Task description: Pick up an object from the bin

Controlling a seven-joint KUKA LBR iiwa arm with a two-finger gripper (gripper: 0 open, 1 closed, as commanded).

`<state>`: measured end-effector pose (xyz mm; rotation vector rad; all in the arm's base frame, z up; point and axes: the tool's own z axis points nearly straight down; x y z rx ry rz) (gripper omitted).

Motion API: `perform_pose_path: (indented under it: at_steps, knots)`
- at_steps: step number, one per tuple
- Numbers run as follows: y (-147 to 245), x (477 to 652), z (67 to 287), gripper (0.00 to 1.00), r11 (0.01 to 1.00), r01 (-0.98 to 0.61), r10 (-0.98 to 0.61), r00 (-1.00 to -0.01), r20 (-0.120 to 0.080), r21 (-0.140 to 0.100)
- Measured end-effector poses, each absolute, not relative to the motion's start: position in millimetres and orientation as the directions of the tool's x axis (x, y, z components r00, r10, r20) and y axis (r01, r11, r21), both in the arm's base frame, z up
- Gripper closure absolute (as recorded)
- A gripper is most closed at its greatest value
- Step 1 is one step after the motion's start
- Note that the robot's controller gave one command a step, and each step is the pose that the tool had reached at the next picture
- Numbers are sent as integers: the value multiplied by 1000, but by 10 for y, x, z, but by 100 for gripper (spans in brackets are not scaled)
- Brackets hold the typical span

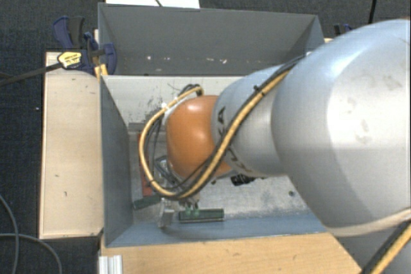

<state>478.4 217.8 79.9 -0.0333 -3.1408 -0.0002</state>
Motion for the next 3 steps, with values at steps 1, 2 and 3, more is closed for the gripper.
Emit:
perform_pose_path:
  at_steps: [1, 2, 3]
  knots:
    - [2296, 5095, 665, 100, 974, 225, 225, -974, 32, -14]
    - [2296, 5095, 665, 100, 974, 226, 226, -974, 32, -14]
    - [2160, 5070, 2049, 100, 978, 210, 210, -978, -1, 1]
